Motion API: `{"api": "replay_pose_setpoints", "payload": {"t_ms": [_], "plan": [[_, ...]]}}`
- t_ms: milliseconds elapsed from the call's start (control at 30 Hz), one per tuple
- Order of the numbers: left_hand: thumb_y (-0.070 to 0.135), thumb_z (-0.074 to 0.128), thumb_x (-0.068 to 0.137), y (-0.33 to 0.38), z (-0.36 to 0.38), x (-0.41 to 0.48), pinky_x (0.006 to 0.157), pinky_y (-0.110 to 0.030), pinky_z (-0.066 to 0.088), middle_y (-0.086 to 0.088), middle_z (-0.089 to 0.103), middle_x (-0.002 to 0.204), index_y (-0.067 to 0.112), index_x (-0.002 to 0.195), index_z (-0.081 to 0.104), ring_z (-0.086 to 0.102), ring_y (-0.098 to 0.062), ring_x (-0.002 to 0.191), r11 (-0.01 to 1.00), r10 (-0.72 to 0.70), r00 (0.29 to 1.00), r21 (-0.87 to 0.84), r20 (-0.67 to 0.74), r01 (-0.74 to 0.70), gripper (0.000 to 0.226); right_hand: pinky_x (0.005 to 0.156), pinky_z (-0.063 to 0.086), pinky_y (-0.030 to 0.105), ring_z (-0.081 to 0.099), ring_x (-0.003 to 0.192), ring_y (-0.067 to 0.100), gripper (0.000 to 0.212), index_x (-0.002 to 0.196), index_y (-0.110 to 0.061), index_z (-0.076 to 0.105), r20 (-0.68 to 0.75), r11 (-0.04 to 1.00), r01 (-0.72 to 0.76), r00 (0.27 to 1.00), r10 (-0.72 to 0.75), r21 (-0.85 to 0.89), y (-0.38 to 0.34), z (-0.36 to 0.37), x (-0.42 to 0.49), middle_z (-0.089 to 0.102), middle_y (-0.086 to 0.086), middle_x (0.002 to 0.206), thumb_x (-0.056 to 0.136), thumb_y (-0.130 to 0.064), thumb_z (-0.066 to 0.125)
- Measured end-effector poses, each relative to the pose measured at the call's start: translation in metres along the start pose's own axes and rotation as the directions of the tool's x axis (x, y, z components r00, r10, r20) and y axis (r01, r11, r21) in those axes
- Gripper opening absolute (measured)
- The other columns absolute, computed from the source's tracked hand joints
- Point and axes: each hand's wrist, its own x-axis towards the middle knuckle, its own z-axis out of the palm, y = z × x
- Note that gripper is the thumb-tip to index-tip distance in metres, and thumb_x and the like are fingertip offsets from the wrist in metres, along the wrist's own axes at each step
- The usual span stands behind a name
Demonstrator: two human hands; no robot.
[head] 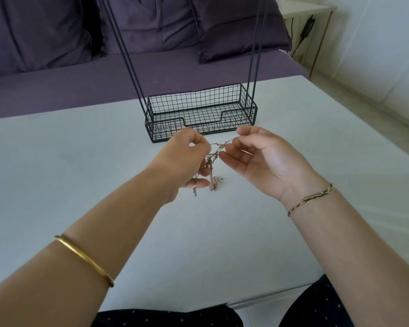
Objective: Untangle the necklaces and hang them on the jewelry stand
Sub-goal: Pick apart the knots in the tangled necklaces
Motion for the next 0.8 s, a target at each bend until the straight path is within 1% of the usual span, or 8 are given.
{"api": "replay_pose_setpoints", "payload": {"t_ms": [67, 167, 333, 400, 500, 600, 733, 800], "plan": [[0.019, 0.05, 0.095, 0.0002, 0.0006, 0.0002, 0.047, -0.021, 0.05, 0.0, 0.049, 0.079, 0.017, 0.089, 0.054, 0.056, -0.011, 0.064, 1.0, -0.014, 1.0, -0.008, 0.012, 0.014, 0.007, 0.054, 0.054, 0.026, 0.053, 0.049, 0.013, 0.022, 0.085, -0.01, 0.055, -0.012, 1.0, 0.001, 1.0, -0.001, -0.006, -0.0004, 0.0, 0.0003, 0.052, 0.005, 0.061, 0.091, 0.007, 0.041], [0.019, 0.053, 0.094, -0.0002, -0.0003, 0.0005, 0.049, -0.023, 0.051, 0.0, 0.048, 0.086, 0.016, 0.085, 0.055, 0.054, -0.011, 0.065, 0.999, -0.039, 0.999, -0.032, 0.026, 0.04, 0.01, 0.045, 0.043, 0.019, 0.044, 0.044, 0.009, 0.023, 0.084, -0.011, 0.055, -0.034, 0.998, 0.005, 0.999, -0.007, -0.066, -0.0018, -0.0009, 0.0011, 0.053, 0.005, 0.063, 0.092, 0.006, 0.042], [0.017, 0.053, 0.095, -0.0005, -0.0019, -0.0006, 0.047, -0.02, 0.049, -0.001, 0.052, 0.091, 0.015, 0.084, 0.054, 0.054, -0.01, 0.068, 0.998, -0.045, 0.999, -0.051, 0.015, 0.046, 0.011, 0.038, 0.027, 0.016, 0.039, 0.042, 0.007, 0.02, 0.082, -0.011, 0.055, -0.048, 0.98, 0.004, 0.999, -0.013, -0.196, -0.002, -0.001, -0.001, 0.059, 0.005, 0.062, 0.09, 0.005, 0.047], [0.016, 0.051, 0.095, 0.0006, -0.0018, -0.0012, 0.046, -0.019, 0.047, -0.001, 0.06, 0.092, 0.016, 0.084, 0.053, 0.055, -0.01, 0.071, 0.997, -0.037, 0.999, -0.065, 0.017, 0.038, 0.012, 0.037, 0.025, 0.016, 0.038, 0.042, 0.007, 0.02, 0.083, -0.012, 0.056, -0.054, 0.971, -0.008, 0.999, -0.005, -0.241, -0.0016, -0.0011, -0.0016, 0.062, 0.004, 0.061, 0.089, 0.005, 0.049], [0.014, 0.05, 0.096, 0.0028, -0.0013, -0.0023, 0.046, -0.02, 0.042, 0.001, 0.069, 0.079, 0.016, 0.085, 0.053, 0.054, -0.009, 0.067, 0.992, -0.032, 0.999, -0.118, 0.03, 0.036, 0.012, 0.036, 0.024, 0.016, 0.037, 0.042, 0.007, 0.02, 0.082, -0.012, 0.056, -0.064, 0.966, -0.015, 0.998, -0.002, -0.257, -0.0009, -0.0006, -0.0015, 0.065, 0.004, 0.062, 0.088, 0.007, 0.05], [0.014, 0.052, 0.096, 0.0026, -0.0011, -0.0017, 0.045, -0.019, 0.037, 0.002, 0.062, 0.07, 0.016, 0.082, 0.055, 0.048, -0.009, 0.059, 0.992, -0.036, 0.999, -0.122, 0.02, 0.038, 0.014, 0.035, 0.024, 0.016, 0.035, 0.042, 0.007, 0.02, 0.083, -0.012, 0.056, -0.07, 0.967, -0.012, 0.997, -0.007, -0.256, -0.0012, -0.0011, -0.0011, 0.065, 0.005, 0.063, 0.088, 0.006, 0.05], [0.014, 0.05, 0.096, 0.0035, -0.0044, -0.0006, 0.039, -0.016, 0.03, 0.001, 0.052, 0.068, 0.017, 0.085, 0.056, 0.039, -0.009, 0.055, 0.988, -0.043, 0.999, -0.145, 0.026, 0.047, 0.013, 0.036, 0.023, 0.015, 0.034, 0.04, 0.006, 0.02, 0.083, -0.012, 0.056, -0.078, 0.969, -0.003, 0.997, -0.017, -0.247, -0.002, -0.0014, -0.0011, 0.064, 0.006, 0.065, 0.088, 0.006, 0.05], [0.016, 0.049, 0.097, 0.0042, -0.0059, 0.0, 0.04, -0.016, 0.028, 0.002, 0.05, 0.067, 0.02, 0.085, 0.057, 0.037, -0.008, 0.053, 0.994, -0.023, 0.999, -0.107, 0.04, 0.027, 0.015, 0.035, 0.023, 0.016, 0.034, 0.04, 0.006, 0.02, 0.084, -0.012, 0.055, -0.082, 0.97, -0.005, 0.996, -0.016, -0.243, -0.0014, -0.0014, -0.0006, 0.064, 0.006, 0.065, 0.088, 0.007, 0.05]]}}
